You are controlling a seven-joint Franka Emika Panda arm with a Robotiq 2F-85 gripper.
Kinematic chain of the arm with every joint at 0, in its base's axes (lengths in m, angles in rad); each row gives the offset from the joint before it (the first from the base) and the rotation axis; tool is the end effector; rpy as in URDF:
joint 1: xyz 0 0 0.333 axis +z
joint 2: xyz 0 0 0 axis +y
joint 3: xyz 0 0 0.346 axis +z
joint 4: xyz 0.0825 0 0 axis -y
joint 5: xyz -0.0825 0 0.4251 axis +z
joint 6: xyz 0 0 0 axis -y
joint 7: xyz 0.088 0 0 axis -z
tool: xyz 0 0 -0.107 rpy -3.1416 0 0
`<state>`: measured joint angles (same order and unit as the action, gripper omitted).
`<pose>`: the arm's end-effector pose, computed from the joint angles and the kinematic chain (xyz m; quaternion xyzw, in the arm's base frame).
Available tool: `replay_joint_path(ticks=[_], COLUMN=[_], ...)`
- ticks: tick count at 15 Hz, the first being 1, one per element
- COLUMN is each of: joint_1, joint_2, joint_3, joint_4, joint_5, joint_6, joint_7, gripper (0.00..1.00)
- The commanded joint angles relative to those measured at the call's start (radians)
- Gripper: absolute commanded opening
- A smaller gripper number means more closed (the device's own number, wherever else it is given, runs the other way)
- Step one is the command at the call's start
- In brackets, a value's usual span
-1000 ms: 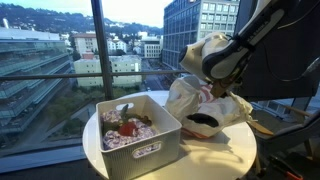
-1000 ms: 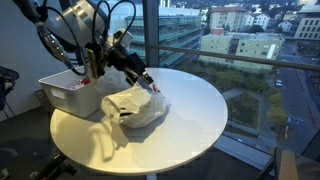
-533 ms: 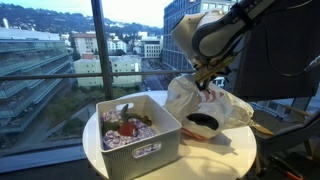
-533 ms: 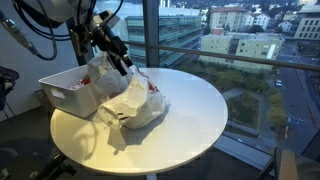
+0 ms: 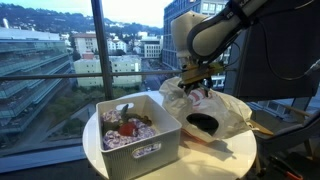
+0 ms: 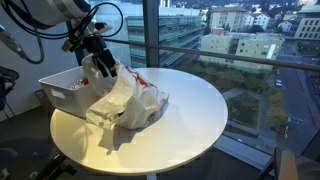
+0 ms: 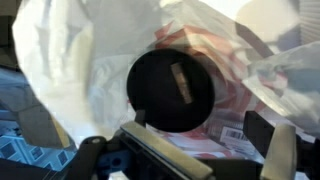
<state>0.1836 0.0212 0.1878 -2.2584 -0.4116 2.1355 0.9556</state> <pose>0.5098 0.1799 0.3474 0.9703 -0.1648 0.0448 0.1711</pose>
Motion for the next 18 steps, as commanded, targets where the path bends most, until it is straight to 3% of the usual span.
replay_joint_path(ticks=[1, 7, 11, 18], joint_1=[0.008, 0.022, 0.026, 0.03], joint_2=[0.004, 0.016, 0.049, 0.122], joint_3=[0.004, 0.005, 0.001, -0.047], joint_4=[-0.045, -0.101, -0.161, -0.202], joint_5=[0.112, 0.09, 0.094, -0.066], joint_6=[0.103, 0.085, 0.141, 0.185], joint_7=[-0.085, -0.074, -0.061, 0.112], gripper=[1.0, 1.0, 1.0, 1.0])
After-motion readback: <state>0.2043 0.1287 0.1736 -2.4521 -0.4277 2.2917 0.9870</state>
